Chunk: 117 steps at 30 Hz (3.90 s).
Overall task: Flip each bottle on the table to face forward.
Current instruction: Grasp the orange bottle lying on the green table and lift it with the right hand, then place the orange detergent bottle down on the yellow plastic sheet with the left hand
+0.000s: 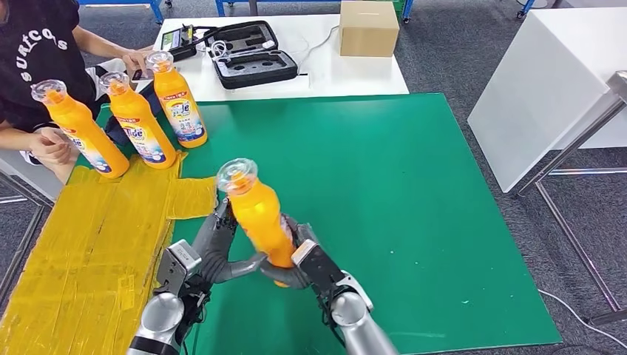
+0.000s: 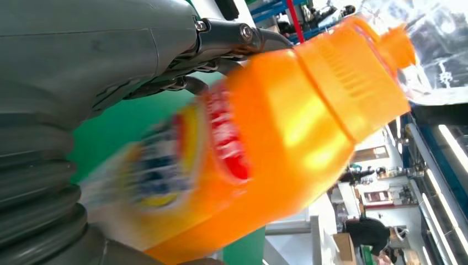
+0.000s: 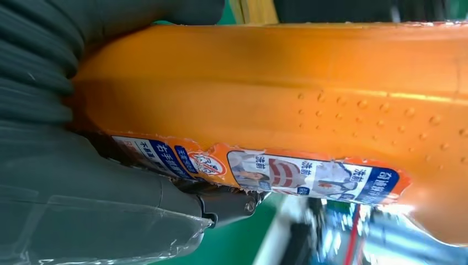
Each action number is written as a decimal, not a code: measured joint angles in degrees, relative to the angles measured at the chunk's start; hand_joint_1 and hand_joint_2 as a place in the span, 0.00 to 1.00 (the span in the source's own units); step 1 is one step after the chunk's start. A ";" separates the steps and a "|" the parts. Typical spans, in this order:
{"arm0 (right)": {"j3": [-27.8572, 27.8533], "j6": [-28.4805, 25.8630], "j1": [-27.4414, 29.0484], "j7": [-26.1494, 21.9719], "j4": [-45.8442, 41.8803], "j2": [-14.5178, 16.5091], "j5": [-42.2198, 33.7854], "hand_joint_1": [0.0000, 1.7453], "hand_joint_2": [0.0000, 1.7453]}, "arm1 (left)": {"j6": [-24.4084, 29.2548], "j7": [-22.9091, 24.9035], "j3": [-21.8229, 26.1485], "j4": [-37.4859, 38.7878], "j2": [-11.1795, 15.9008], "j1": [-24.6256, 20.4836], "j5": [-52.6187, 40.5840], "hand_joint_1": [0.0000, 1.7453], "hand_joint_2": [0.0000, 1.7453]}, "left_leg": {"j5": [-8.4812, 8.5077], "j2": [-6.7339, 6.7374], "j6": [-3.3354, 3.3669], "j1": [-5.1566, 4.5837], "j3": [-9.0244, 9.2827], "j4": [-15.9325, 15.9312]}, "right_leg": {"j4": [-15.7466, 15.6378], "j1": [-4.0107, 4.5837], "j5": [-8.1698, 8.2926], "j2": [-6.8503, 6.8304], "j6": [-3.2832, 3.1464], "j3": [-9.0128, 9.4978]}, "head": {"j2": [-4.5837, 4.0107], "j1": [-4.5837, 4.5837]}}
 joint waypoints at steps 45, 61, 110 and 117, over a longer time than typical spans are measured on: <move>5.48 -5.55 1.12 -1.50 -0.09 -0.75 -0.52 0.00 1.00 | 3.11 0.01 0.35 1.21 0.13 -0.25 0.29 1.00 1.00 | 0.00 0.01 0.00 -0.02 -0.05 0.01 | 0.00 -0.03 0.00 0.00 0.00 -0.05 | 0.00 0.03; 0.76 -6.08 6.23 -1.68 -22.29 -2.31 -4.09 0.00 1.00 | 28.78 11.54 3.40 -3.37 4.86 -5.10 -45.97 1.00 1.00 | 0.01 0.02 -0.01 -0.01 -0.07 0.01 | 0.00 -0.02 0.01 0.00 0.00 -0.10 | 0.00 0.03; -1.83 -8.04 7.10 -0.14 -24.42 -5.94 -8.40 0.00 1.00 | 45.04 35.47 -12.48 51.75 17.03 -25.82 -76.85 0.00 1.00 | 0.10 0.04 -0.15 0.04 0.70 -0.05 | 0.03 0.06 0.02 0.05 -0.04 0.69 | 0.00 0.02; -2.11 -8.16 7.38 0.84 -24.21 -6.12 -7.53 0.00 1.00 | 43.10 18.58 -4.46 45.74 14.07 -22.15 -68.88 0.00 1.00 | 0.10 -0.04 -0.14 0.01 0.65 -0.03 | 0.02 0.02 0.01 0.04 -0.04 0.65 | 0.00 0.02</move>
